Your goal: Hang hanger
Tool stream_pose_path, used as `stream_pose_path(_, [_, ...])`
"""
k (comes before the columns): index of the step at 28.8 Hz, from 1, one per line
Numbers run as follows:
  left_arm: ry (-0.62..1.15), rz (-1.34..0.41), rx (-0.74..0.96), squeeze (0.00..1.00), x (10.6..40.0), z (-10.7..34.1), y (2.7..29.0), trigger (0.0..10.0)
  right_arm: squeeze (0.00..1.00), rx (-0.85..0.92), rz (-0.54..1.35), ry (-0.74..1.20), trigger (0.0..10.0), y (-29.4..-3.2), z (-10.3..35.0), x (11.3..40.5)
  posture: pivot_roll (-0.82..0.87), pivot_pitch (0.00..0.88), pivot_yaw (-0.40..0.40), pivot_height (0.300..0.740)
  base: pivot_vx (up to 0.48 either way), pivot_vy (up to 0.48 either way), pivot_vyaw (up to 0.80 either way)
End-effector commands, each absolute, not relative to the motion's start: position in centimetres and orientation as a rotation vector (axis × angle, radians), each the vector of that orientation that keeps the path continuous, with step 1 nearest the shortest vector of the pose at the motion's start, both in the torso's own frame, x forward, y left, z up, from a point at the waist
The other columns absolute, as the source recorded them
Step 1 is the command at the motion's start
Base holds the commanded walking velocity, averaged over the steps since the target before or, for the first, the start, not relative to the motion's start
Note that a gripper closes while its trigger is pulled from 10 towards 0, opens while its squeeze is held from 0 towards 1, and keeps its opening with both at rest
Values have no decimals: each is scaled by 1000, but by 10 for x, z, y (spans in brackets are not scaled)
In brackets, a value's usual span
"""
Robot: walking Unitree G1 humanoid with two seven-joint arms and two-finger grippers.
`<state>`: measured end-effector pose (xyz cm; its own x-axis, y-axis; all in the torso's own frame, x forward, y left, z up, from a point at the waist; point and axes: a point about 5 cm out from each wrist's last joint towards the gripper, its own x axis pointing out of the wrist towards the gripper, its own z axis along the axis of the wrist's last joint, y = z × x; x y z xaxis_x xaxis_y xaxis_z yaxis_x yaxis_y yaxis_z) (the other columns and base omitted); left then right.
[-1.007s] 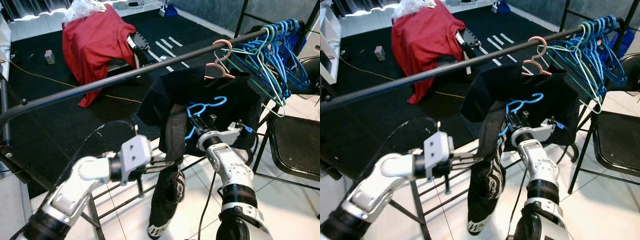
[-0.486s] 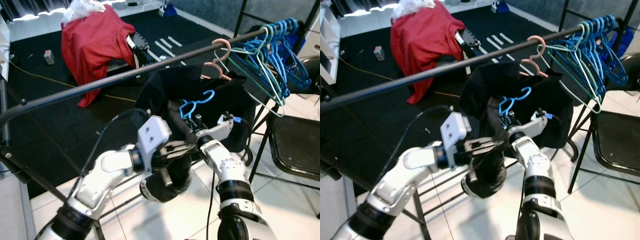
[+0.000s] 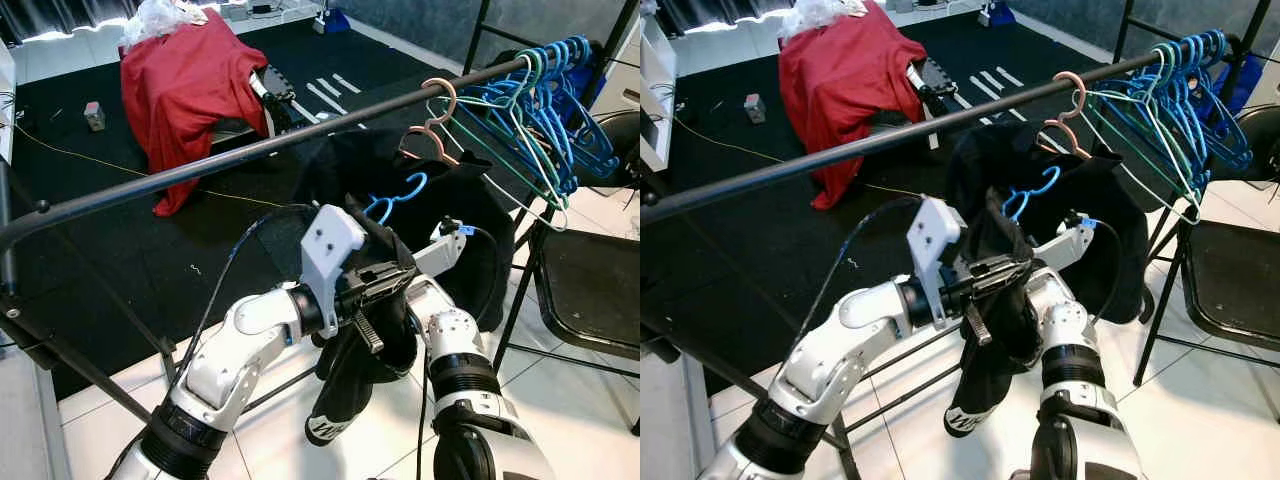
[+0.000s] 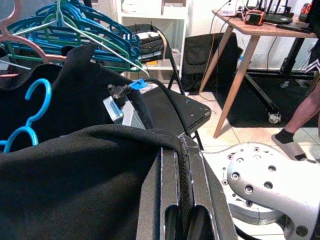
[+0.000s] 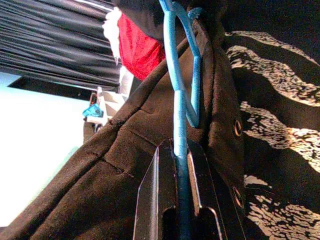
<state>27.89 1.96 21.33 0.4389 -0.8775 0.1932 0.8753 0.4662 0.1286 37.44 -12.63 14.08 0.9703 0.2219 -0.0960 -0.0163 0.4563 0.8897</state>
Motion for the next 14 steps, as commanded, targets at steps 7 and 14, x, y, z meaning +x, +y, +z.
stream_pose_path(7, [-202,-985,211,0,282,205,13,10000,0,1357,307,269,0,-99,156,373,-64,142,42,740,0,0,0])
stream_pose_path(14, [-83,-880,245,1000,294,188,26,10000,0,1404,458,257,0,-88,170,369,-67,148,45,740,0,0,0])
